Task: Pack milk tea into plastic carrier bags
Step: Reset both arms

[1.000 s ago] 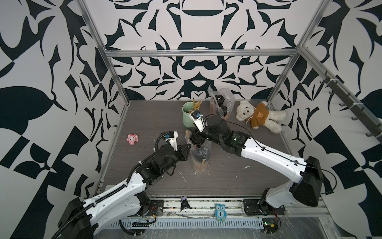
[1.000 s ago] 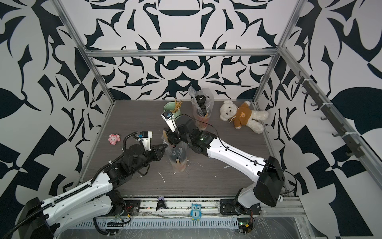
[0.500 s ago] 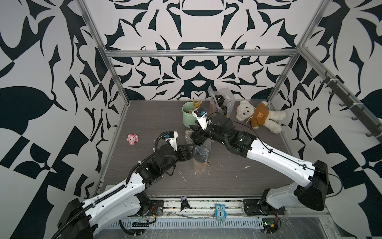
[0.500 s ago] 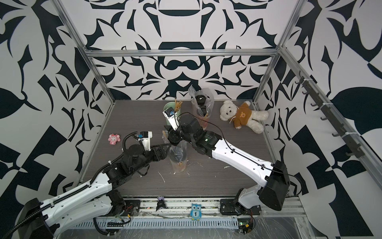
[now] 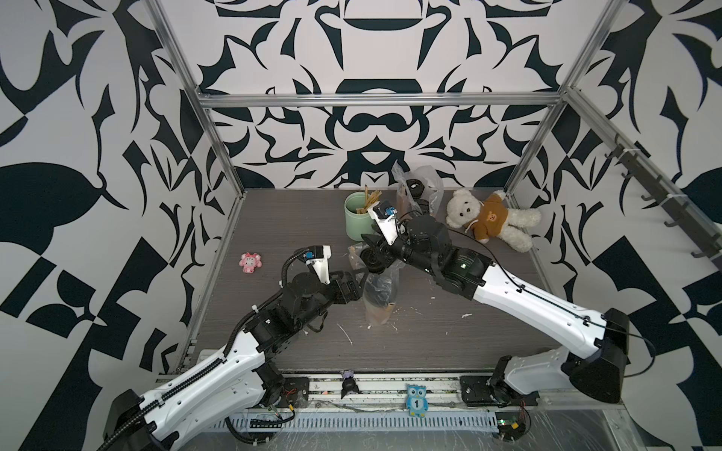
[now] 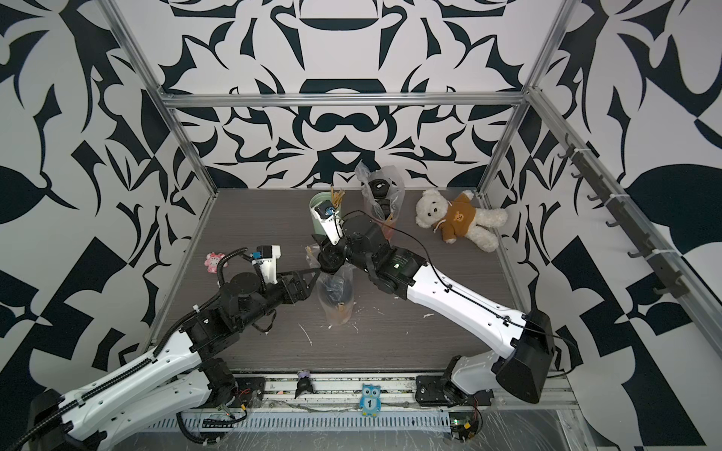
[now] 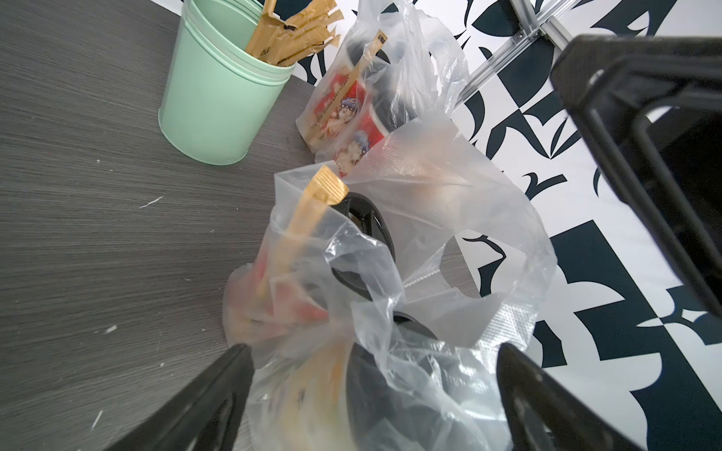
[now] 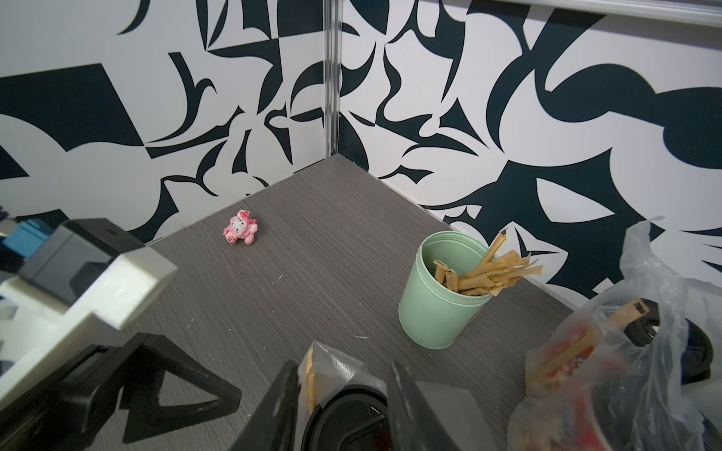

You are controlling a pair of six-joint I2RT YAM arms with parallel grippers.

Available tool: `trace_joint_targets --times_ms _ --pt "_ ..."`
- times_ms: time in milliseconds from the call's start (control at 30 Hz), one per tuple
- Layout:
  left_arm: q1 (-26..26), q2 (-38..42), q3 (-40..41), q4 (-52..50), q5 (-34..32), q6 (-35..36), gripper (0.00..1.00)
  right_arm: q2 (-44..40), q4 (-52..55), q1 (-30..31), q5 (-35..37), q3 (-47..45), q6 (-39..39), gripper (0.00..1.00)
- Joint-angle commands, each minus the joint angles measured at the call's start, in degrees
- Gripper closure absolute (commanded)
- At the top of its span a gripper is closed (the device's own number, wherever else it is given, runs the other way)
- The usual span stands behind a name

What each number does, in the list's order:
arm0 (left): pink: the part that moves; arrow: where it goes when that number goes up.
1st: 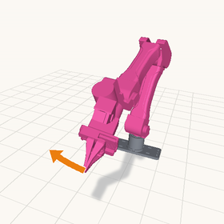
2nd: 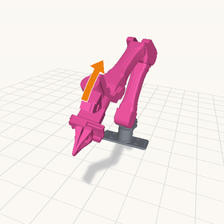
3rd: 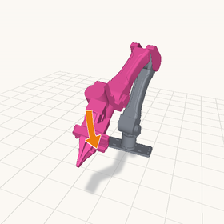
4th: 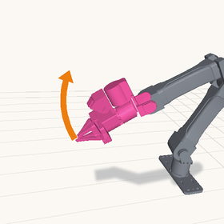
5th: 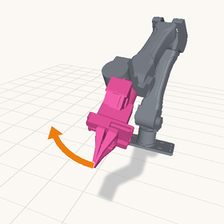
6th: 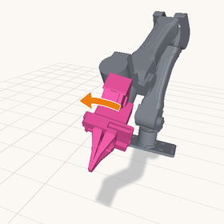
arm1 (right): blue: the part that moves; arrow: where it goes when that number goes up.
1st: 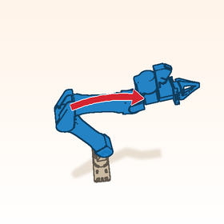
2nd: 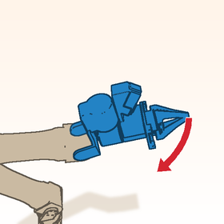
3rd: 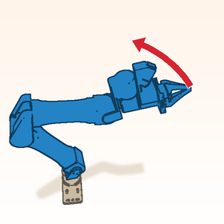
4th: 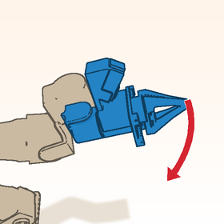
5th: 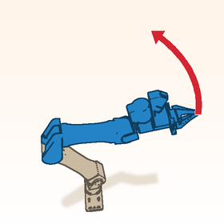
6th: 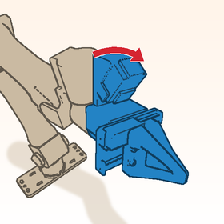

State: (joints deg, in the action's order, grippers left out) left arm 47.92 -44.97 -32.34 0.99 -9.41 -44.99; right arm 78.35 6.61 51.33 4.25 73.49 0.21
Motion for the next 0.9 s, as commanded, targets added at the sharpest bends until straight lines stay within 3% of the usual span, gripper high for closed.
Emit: trace_joint_targets --times_ms 0,167,333,400,467,567,733,800,867 --pt "0.1 2.5 -2.4 -3.7 -0.6 1.5 0.0 -2.9 -0.9 -0.3 0.9 0.2 -0.7 0.59" --pt "0.1 7.9 -6.8 -13.2 -7.7 6.6 0.01 -5.3 5.8 -4.0 0.2 2.9 -3.9 0.51" --pt "0.0 10.7 -12.7 -22.2 -24.9 13.1 0.0 -8.8 14.1 -13.7 -4.2 5.0 -8.4 0.3" --pt "-0.4 8.6 -15.6 -23.6 -30.6 17.8 0.01 -9.8 17.5 -18.7 -4.2 5.1 -9.2 0.13" --pt "-2.1 5.0 -18.3 -25.2 -35.1 20.6 0.01 -9.9 20.7 -23.5 -3.7 5.2 -10.2 0.06" --pt "-9.5 -1.5 -21.4 -27.7 -34.8 21.5 0.01 -8.6 23.8 -32.6 -6.0 3.9 -12.4 0.01" --pt "-31.1 -11.4 -20.9 -28.1 -21.9 15.6 0.0 -5.3 22.9 -47.0 -9.7 -2.2 -17.8 0.01" --pt "-36.6 -15.0 -18.5 -24.7 -20.4 15.2 0.01 -4.6 19.7 -49.2 -4.9 -6.6 -17.4 0.0" --pt "-38.4 -17.3 -15.5 -19.4 -22.3 15.8 0.01 -5.0 14.4 -49.3 0.7 -11.8 -15.7 0.01"
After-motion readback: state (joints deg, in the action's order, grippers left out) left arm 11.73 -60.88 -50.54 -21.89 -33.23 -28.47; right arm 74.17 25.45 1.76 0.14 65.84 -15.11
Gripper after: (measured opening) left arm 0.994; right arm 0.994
